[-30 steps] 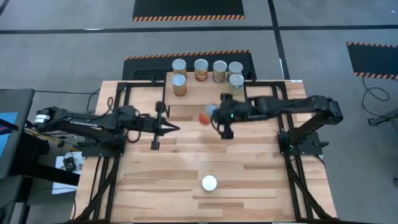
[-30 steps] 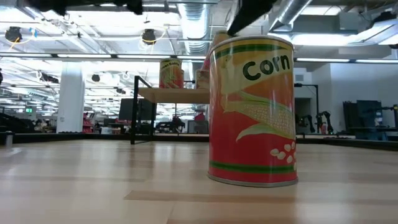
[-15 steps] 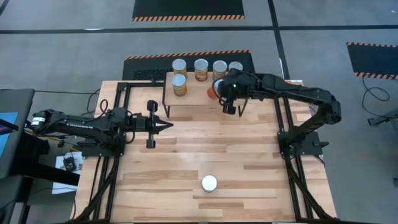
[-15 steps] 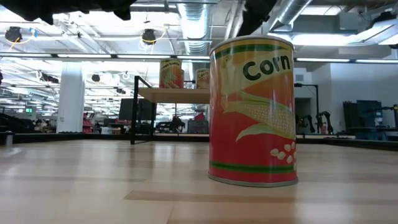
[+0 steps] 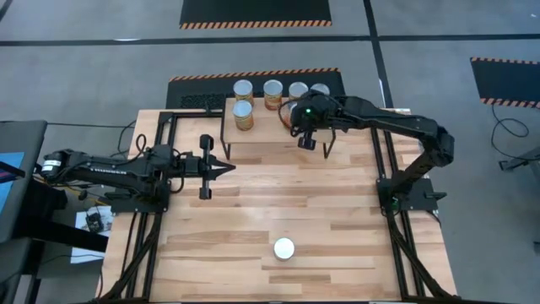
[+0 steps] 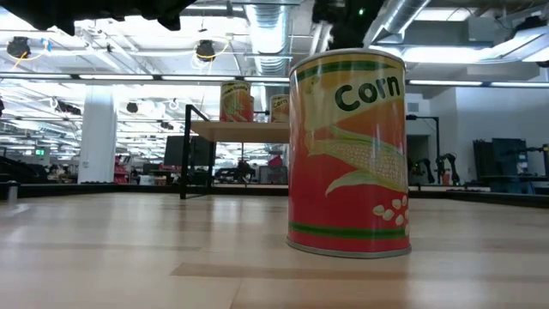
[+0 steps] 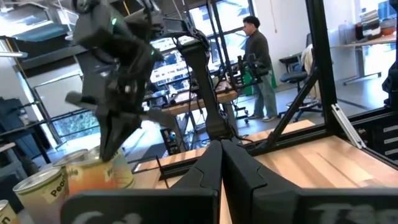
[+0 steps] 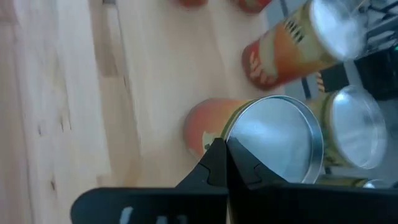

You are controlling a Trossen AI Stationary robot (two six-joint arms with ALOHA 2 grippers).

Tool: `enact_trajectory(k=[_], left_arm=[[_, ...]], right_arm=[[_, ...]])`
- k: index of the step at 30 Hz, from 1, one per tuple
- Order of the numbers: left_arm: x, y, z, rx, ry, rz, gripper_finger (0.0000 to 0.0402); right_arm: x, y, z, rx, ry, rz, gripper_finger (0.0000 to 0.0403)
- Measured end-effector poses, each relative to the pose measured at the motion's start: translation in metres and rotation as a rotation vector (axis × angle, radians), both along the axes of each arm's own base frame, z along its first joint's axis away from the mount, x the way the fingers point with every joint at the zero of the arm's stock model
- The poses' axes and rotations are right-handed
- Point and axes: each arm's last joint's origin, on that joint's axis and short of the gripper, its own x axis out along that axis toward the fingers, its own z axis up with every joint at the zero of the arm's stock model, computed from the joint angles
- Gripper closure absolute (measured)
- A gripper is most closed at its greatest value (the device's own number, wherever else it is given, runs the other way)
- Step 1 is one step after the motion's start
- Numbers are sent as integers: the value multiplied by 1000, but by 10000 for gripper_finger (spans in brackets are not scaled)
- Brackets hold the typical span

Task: Pick and place cans onto a shelf
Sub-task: Put the canned pineapple on the shelf

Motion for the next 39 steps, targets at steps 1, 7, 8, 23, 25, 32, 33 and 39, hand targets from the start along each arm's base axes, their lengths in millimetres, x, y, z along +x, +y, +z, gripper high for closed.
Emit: enact_trajectory(k=[1,7,8,23,25,32,33,39], left_arm=[[0,0,0,0,0,0,401],[0,0,0,0,3,1,401],[0,0,0,0,4,1,401],[0,0,0,-2,4,1,401],[0,0,0,-2,3,1,401],[0,0,0,-2,3,2,401],[0,0,0,-2,3,2,401],[0,0,0,-1,3,2,401]], right_arm=[[2,-1,-4,0,20,-2,397],[11,-6,-13,-33,60,4,397],[11,-6,-12,-34,61,4,397],[7,-7,9,-38,55,11,380],[6,-9,9,-36,59,6,380],[5,-11,8,-28,63,4,365],[5,-12,8,-28,62,2,361],[3,-17,8,-25,59,-13,343]])
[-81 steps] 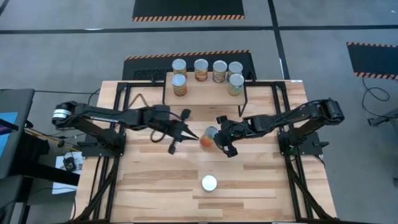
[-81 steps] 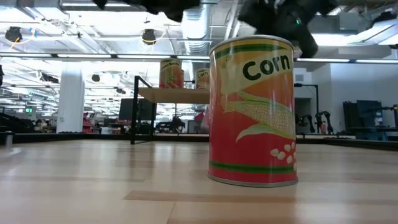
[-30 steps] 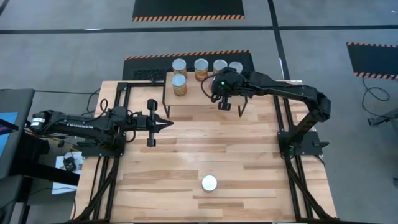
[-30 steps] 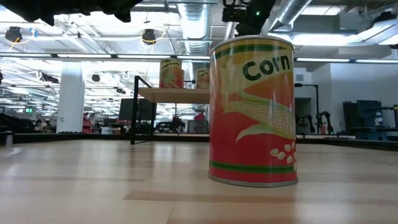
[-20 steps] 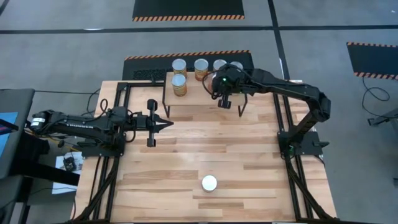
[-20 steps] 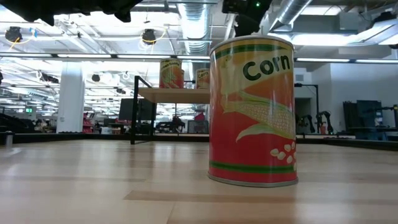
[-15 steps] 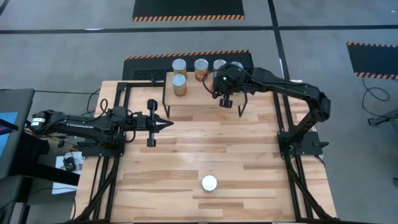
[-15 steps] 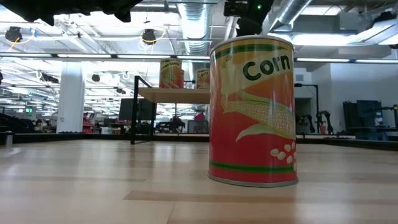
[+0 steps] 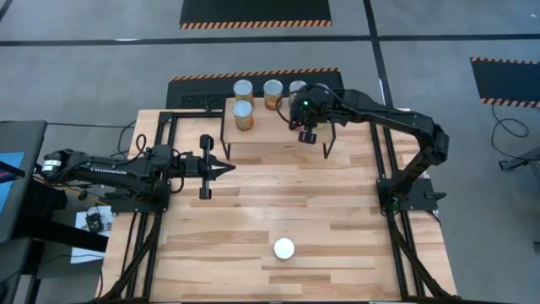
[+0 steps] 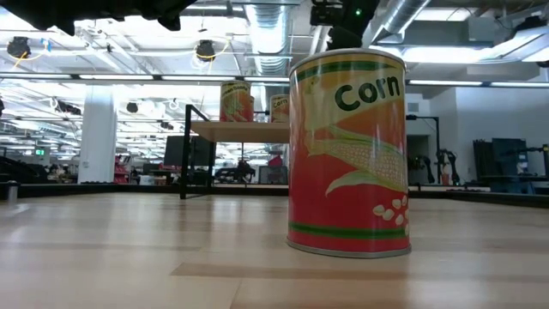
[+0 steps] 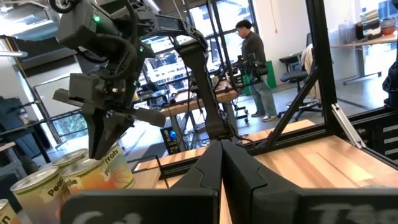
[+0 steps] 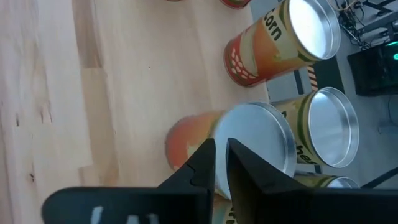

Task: Pick and place cans onto a shelf
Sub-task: Put the canned pineapple on the shelf, then put the canned corn on the shelf

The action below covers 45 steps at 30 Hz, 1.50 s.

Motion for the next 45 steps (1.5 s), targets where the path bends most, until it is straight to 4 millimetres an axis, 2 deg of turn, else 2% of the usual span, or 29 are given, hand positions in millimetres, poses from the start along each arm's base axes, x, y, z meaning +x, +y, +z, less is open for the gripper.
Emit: enact_trajectory(k=[12,17,21,26,30,35,39,43,45], left_arm=[[0,0,0,0,0,0,401],[0,0,0,0,1,0,401],[0,0,0,0,2,0,401],[0,0,0,0,2,0,401],[0,0,0,1,3,0,401],[0,0,0,1,3,0,401],[0,0,-1,0,16,0,401],[0,0,-3,0,32,-1,401],[1,-1,-4,1,47,-18,401]], right_arm=[[0,-7,3,-24,-33,-15,342],[-8,1,7,-6,2,39,361],[-11,2,-4,79,93,59,394],[-2,-7,-20,102,144,24,382],[9,-13,-34,71,182,3,390],[16,-13,-35,40,157,28,394],[14,-1,-24,19,118,58,389],[1,27,2,35,32,133,398],[-6,43,7,89,-34,204,398]])
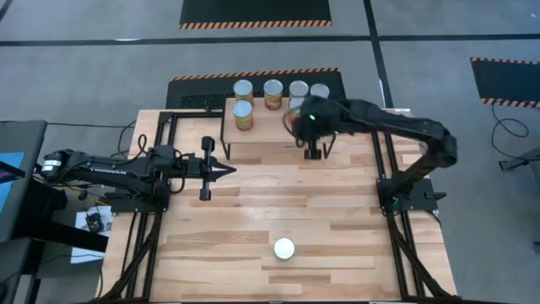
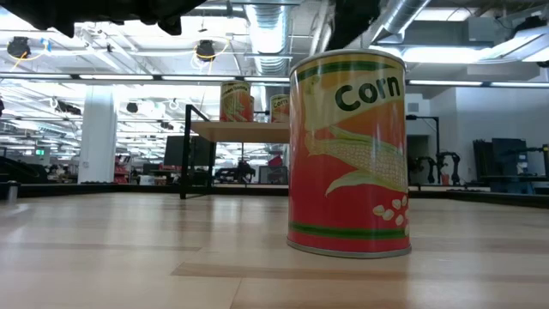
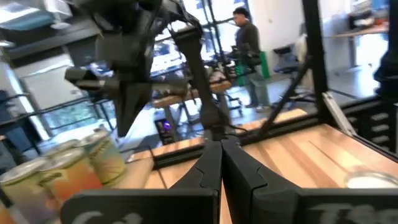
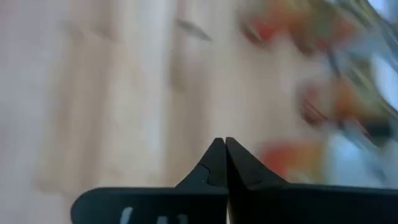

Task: Pick and place cans onto a shelf
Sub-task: Put the canned corn on the shelf

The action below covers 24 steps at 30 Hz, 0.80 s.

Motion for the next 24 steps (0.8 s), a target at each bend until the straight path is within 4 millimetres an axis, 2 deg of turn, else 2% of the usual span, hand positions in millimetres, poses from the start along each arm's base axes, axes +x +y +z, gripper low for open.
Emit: enact_trajectory(k=[2,4,9,13,18,24], left_arm=[[0,-1,-1,2,14,-33,401],[0,-4,-2,4,23,-75,401],[6,-16,-8,18,57,-149,401],[23,-25,-15,47,122,-151,401],[52,-32,-18,74,192,-154,401],[89,-47,-28,105,344,-172,401]], right_arm=[[-7,13,-4,82,-105,91,398],[-15,23,-20,163,-207,180,399],[-37,46,-82,232,-430,253,399],[-54,63,-117,256,-606,301,399],[-76,71,-140,232,-751,343,397],[-92,65,-160,197,-850,323,399]])
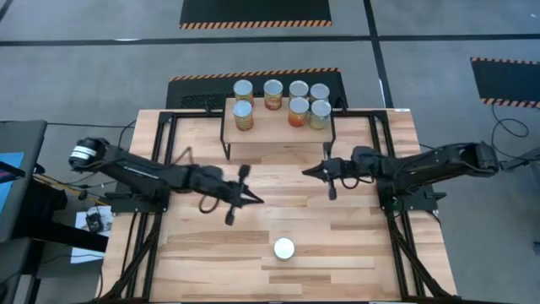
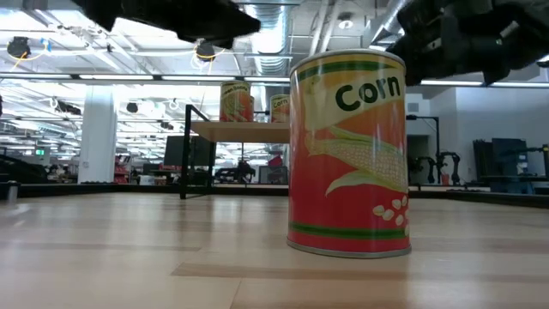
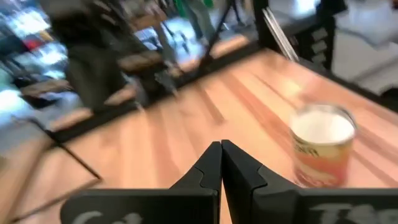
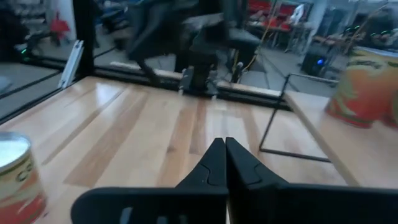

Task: Pick and place cans onto a shelf
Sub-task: Put the canned corn on the shelf

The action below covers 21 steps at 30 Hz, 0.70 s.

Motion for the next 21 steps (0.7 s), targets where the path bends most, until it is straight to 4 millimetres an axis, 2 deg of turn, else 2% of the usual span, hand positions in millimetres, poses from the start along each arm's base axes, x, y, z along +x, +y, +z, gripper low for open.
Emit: enact_trajectory(k=[6,12,17,21], left_arm=[[33,-37,-14,21,158,-99,401],[60,-81,-29,43,213,-199,380],[71,-116,-39,79,274,-239,347],[74,-137,-43,135,274,-171,325]], right_arm=[[-7,-7,-10,38,2,-29,396],[-6,-5,-11,54,10,-21,397],[-6,-5,-11,84,16,-28,393],[-6,0,-12,102,21,-10,397]])
